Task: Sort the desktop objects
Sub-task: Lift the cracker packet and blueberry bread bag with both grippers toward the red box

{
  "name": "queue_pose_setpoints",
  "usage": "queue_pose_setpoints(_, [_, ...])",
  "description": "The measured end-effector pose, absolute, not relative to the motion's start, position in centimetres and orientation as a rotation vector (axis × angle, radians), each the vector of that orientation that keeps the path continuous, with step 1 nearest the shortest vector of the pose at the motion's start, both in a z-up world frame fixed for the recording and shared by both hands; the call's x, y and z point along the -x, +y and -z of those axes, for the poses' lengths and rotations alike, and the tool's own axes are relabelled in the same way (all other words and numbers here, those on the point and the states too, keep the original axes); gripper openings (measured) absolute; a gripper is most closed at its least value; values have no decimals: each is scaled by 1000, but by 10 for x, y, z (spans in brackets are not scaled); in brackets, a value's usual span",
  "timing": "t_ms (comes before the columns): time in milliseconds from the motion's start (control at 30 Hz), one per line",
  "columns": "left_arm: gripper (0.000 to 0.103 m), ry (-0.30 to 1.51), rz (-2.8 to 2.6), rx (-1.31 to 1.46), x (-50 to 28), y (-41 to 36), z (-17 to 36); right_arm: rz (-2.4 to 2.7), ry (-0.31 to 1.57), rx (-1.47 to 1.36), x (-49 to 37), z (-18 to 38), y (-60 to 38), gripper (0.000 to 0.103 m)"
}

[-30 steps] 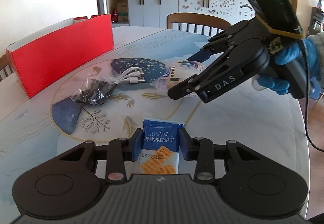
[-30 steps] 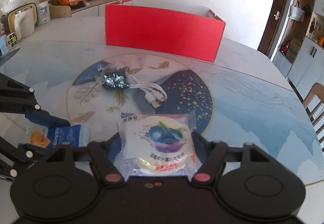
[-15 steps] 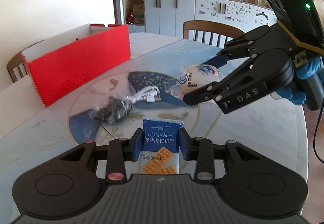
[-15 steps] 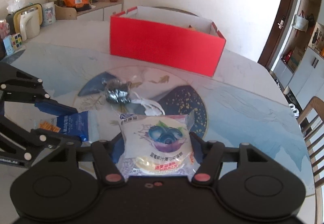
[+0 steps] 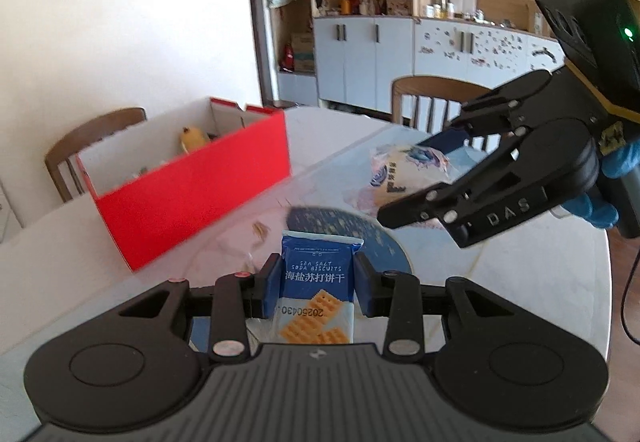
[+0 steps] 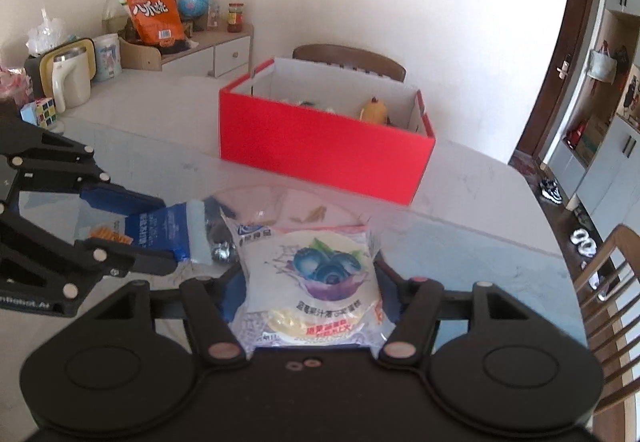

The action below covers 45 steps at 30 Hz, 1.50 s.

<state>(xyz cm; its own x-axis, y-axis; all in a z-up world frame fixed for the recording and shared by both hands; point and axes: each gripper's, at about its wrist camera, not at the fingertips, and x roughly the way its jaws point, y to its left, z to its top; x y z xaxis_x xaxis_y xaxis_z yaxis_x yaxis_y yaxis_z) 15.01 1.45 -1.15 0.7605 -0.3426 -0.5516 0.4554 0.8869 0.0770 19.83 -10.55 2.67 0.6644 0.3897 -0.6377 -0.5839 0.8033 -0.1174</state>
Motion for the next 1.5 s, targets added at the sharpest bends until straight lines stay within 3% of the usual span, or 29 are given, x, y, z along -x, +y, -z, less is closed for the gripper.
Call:
queue_pose_setpoints(833, [36,462,240,-188,-233,16,-55,-670,491,385,-283,-88,-96,65])
queue_pose_setpoints(1500, [36,507,86,-148,-332,47,-67,-703,483,346,-373,-92,-80,65])
